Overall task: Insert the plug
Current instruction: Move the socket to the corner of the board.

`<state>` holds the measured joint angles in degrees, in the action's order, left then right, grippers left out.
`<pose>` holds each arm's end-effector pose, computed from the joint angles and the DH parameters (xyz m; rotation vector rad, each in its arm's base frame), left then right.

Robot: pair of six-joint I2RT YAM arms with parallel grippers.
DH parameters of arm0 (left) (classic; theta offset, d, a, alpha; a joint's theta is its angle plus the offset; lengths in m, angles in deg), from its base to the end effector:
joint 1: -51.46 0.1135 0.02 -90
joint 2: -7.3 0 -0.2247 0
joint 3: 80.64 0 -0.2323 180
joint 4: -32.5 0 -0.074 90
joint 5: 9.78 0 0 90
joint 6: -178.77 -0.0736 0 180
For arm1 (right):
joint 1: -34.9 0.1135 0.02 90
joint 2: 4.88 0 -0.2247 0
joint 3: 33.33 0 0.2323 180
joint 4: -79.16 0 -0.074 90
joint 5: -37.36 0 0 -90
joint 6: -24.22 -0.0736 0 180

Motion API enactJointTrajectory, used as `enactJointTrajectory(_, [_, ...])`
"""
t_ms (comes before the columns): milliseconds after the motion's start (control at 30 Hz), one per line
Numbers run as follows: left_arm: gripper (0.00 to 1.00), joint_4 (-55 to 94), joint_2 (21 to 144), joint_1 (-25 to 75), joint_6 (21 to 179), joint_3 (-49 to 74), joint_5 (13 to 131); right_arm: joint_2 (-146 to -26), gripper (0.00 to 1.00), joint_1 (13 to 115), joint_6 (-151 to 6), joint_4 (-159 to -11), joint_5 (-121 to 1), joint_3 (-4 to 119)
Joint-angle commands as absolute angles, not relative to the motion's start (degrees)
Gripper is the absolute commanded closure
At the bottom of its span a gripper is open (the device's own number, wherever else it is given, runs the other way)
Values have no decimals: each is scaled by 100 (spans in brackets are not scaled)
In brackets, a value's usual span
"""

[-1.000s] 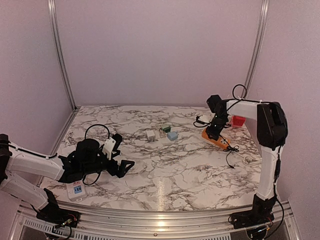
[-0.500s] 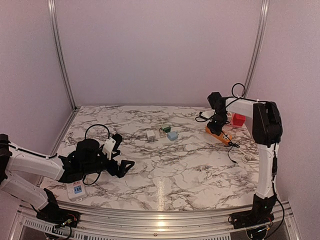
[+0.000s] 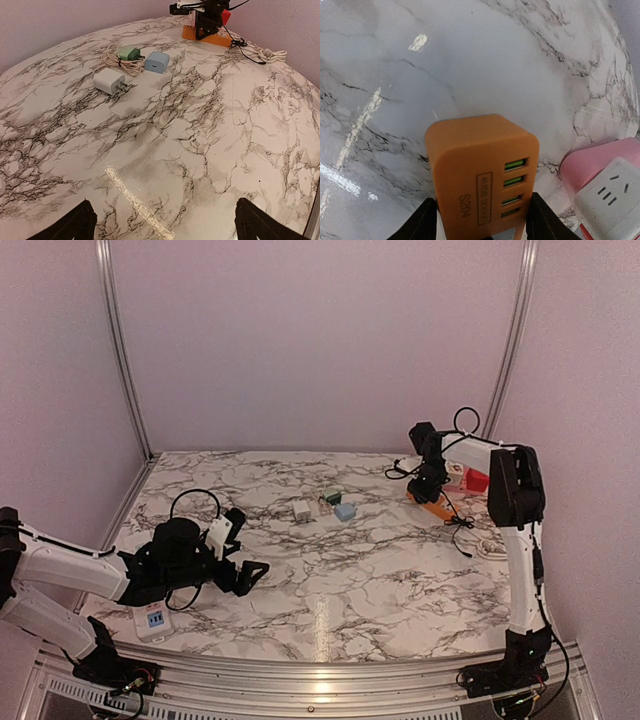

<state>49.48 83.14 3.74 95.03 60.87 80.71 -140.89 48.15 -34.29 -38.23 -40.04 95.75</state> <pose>0.1943 -0.2127 0.1391 0.6941 1.8507 -0.6163 0.4546 0.0905 0.1049 -1.0137 2.6096 -0.3852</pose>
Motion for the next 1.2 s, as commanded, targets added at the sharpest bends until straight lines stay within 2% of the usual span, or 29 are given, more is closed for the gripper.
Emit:
enactJointTrajectory(0, [1, 5096, 8422, 400, 9501, 6051, 8048, -14292, 46, 4806, -3516, -3684, -4329, 9878])
enactJointTrajectory(100, [1, 5098, 8489, 401, 9509, 6019, 8048, -14215, 44, 4847, -3583, -3710, -4341, 9925])
enactJointTrajectory(267, [1, 5094, 8576, 401, 9518, 5979, 7890, -13833, 36, 4895, -3713, -3733, -4270, 9870])
enactJointTrajectory(467, [1, 5098, 8550, 401, 9509, 5987, 7913, -12676, 24, 4896, -3852, -4278, -4525, 8920])
enactJointTrajectory(733, [1, 5093, 8482, 401, 9501, 5996, 7925, -10907, 24, 4896, -4290, -4646, -4256, 7127])
enactJointTrajectory(933, [1, 5094, 8404, 402, 9516, 6018, 7888, -9769, 23, 4723, -5014, -5023, -2910, 5487])
enactJointTrajectory(1067, [1, 5093, 8426, 402, 9542, 6005, 7820, -9690, 23, 4563, -5390, -4747, -2621, 5181])
enactJointTrajectory(1167, [1, 5098, 8406, 401, 9570, 6005, 7776, -9910, 23, 4561, -5591, -4547, -2902, 5044])
